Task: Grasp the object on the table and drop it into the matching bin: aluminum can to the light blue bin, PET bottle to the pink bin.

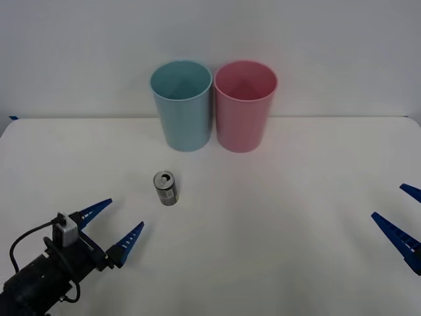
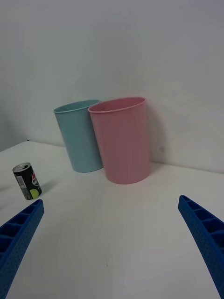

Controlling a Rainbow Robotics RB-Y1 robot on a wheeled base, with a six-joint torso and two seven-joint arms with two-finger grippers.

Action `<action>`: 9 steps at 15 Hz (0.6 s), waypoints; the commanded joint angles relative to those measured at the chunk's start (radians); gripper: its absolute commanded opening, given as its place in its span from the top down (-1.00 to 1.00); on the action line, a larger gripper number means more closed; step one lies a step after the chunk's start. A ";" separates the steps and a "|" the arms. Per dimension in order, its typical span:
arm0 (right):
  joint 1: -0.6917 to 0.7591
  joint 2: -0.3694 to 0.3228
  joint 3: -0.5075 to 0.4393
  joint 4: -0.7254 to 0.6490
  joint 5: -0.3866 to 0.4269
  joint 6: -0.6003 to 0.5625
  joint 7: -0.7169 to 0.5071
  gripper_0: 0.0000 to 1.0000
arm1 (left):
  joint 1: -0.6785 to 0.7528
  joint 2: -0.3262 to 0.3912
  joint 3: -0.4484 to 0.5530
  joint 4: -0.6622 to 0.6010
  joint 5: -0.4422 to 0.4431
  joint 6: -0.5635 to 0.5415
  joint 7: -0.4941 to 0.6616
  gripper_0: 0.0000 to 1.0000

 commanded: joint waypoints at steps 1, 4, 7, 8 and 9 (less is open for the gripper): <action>0.000 0.000 0.000 0.000 0.000 0.000 0.000 -1.00 | -0.050 -0.012 -0.013 0.063 -0.004 0.001 -0.044 -1.00; 0.000 0.000 0.000 0.000 0.000 0.000 0.000 -1.00 | -0.091 -0.012 -0.034 0.102 -0.010 0.016 -0.052 -1.00; 0.000 0.000 0.000 0.000 0.000 0.000 0.000 -1.00 | -0.143 -0.021 -0.062 0.149 -0.010 0.036 -0.065 -1.00; 0.000 0.000 0.000 0.000 0.000 0.000 0.000 -1.00 | -0.156 -0.031 -0.065 0.160 -0.011 0.041 -0.069 -1.00; 0.000 0.000 0.000 0.000 0.000 0.000 0.000 -1.00 | -0.169 -0.049 -0.063 0.169 -0.031 0.045 -0.070 -1.00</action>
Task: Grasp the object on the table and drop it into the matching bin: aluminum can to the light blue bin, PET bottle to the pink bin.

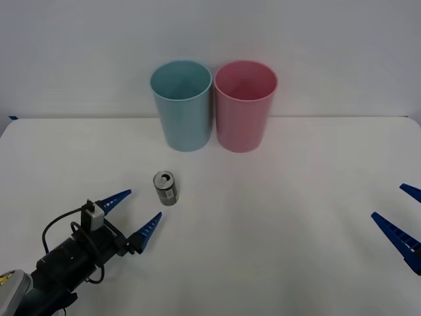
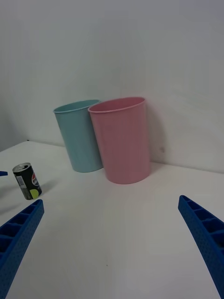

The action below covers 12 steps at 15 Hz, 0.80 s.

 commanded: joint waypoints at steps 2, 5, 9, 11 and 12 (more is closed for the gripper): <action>0.000 0.000 0.000 0.000 0.000 0.000 0.000 -1.00 | -0.048 -0.069 0.014 0.030 -0.064 0.019 -0.004 -1.00; 0.000 0.000 0.000 0.000 0.000 0.000 0.000 -1.00 | -0.095 -0.108 0.033 0.076 -0.113 0.017 -0.009 -1.00; 0.000 0.000 0.000 0.000 0.000 0.000 0.000 -1.00 | -0.172 -0.109 0.031 0.160 -0.119 0.019 -0.025 -1.00; 0.000 0.000 0.000 0.000 0.000 0.000 0.000 -1.00 | -0.216 -0.109 0.031 0.211 -0.119 0.019 -0.039 -1.00; 0.000 0.000 0.000 0.000 0.000 0.000 0.000 -1.00 | -0.232 -0.111 0.031 0.229 -0.119 0.021 -0.044 -1.00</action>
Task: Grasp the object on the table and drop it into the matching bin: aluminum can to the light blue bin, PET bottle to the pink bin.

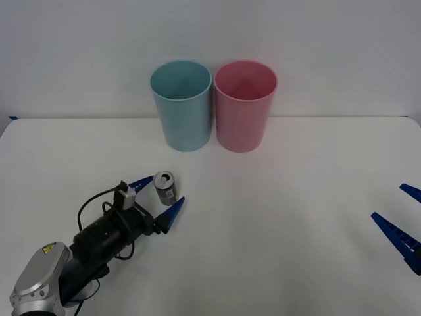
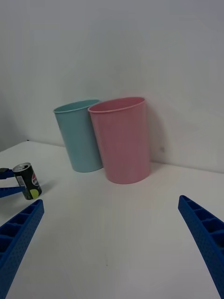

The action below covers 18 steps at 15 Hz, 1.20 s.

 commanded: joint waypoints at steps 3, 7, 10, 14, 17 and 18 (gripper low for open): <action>0.000 0.000 0.000 0.000 0.000 0.000 0.000 -1.00 | -0.050 -0.008 -0.014 0.048 -0.003 0.040 -0.016 -1.00; 0.000 0.000 0.000 0.000 0.000 0.000 0.000 -1.00 | -0.053 -0.010 -0.018 0.050 -0.003 0.041 -0.016 -1.00; 0.000 0.000 0.000 0.000 0.000 0.000 0.000 -1.00 | -0.053 -0.008 -0.018 0.050 -0.005 0.046 -0.016 -0.43; 0.000 0.000 0.000 0.000 0.000 0.000 0.000 -1.00 | -0.055 -0.010 -0.028 0.050 -0.005 0.069 -0.018 1.00; 0.000 0.000 0.000 0.000 0.000 0.000 0.000 -1.00 | -0.058 -0.010 -0.035 0.050 -0.005 0.080 -0.013 1.00; 0.000 0.000 0.000 0.000 0.000 0.000 0.000 -1.00 | -0.058 -0.008 -0.038 0.050 -0.005 0.086 -0.012 1.00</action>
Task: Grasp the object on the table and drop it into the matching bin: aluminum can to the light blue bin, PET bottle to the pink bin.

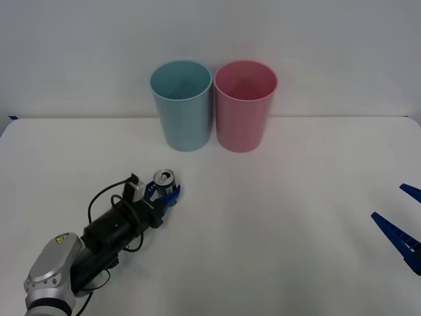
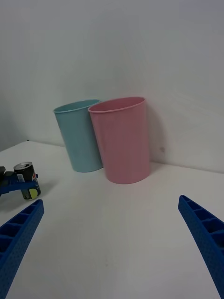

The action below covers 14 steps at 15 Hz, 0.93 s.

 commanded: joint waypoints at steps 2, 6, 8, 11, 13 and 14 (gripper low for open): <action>0.000 0.000 0.000 0.000 0.000 0.000 0.000 -1.00 | 0.000 0.001 -0.005 0.000 0.004 0.012 0.006 1.00; 0.000 0.000 0.000 0.000 0.000 0.000 0.000 -1.00 | 0.000 0.021 0.019 -0.008 0.023 0.012 0.009 1.00; 0.000 0.000 0.000 0.000 0.000 0.000 0.000 -1.00 | 0.001 0.046 0.028 -0.012 0.042 0.012 0.017 1.00; 0.000 0.000 0.000 0.000 0.000 0.000 0.000 -1.00 | 0.001 0.096 0.015 -0.034 0.103 0.007 0.044 1.00; 0.000 0.000 0.000 0.000 0.000 0.000 0.000 -1.00 | 0.001 0.126 0.004 -0.057 0.152 0.007 0.064 1.00; 0.000 0.000 0.000 0.000 0.000 0.000 0.000 -1.00 | 0.001 0.139 0.005 -0.080 0.162 0.007 0.101 1.00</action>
